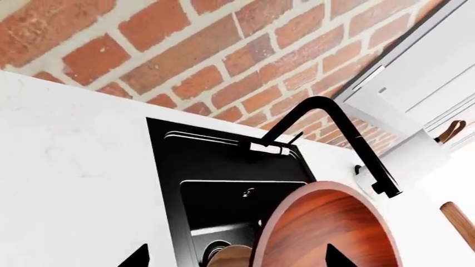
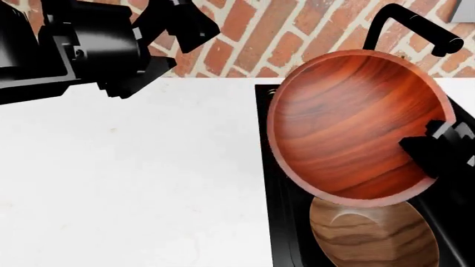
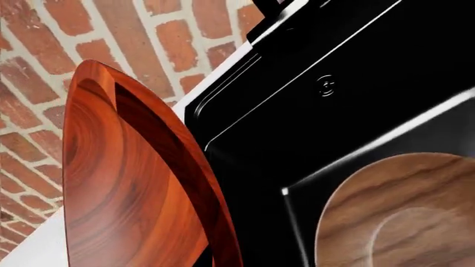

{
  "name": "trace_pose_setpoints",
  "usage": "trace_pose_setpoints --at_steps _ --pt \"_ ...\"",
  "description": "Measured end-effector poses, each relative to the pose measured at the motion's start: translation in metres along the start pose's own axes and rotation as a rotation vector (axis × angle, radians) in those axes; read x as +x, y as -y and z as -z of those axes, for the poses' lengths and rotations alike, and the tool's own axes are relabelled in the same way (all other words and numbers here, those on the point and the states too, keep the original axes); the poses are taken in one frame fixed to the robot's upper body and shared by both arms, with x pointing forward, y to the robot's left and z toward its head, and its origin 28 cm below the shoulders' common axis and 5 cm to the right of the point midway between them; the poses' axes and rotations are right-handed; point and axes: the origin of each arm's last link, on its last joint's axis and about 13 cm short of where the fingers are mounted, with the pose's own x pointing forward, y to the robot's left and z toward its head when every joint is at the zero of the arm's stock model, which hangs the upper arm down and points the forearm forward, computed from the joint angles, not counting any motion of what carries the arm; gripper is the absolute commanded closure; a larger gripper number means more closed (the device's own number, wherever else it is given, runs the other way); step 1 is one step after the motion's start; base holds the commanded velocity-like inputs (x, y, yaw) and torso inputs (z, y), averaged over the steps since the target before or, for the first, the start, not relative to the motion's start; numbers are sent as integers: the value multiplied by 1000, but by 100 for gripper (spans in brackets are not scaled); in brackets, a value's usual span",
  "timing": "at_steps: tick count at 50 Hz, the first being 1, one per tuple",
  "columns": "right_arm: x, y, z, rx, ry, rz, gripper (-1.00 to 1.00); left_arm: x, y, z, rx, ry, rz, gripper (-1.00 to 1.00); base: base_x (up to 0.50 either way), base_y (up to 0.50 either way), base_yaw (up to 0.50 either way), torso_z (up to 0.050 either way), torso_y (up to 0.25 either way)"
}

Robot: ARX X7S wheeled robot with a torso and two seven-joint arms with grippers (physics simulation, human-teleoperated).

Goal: Stack the bowls in the sink.

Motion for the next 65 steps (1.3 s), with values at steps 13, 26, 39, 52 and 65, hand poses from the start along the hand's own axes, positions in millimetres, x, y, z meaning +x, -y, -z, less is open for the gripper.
trace_pose_setpoints --at_steps 13,26,39,52,65 --pt "-8 14 2 11 19 85 100 0 1 -1 2 4 5 -100 0 0 0 0 0" --pt "-10 26 3 23 33 146 100 2 0 -2 -2 4 5 -100 0 0 0 0 1" --pt "1 37 5 23 18 198 100 3 -1 -1 -4 3 3 -100 0 0 0 0 0" --pt "16 46 8 3 -24 246 100 4 -4 0 -10 2 -2 -100 0 0 0 0 1" --pt "28 57 14 -11 -70 288 100 5 -5 0 -13 0 -6 -100 0 0 0 0 0"
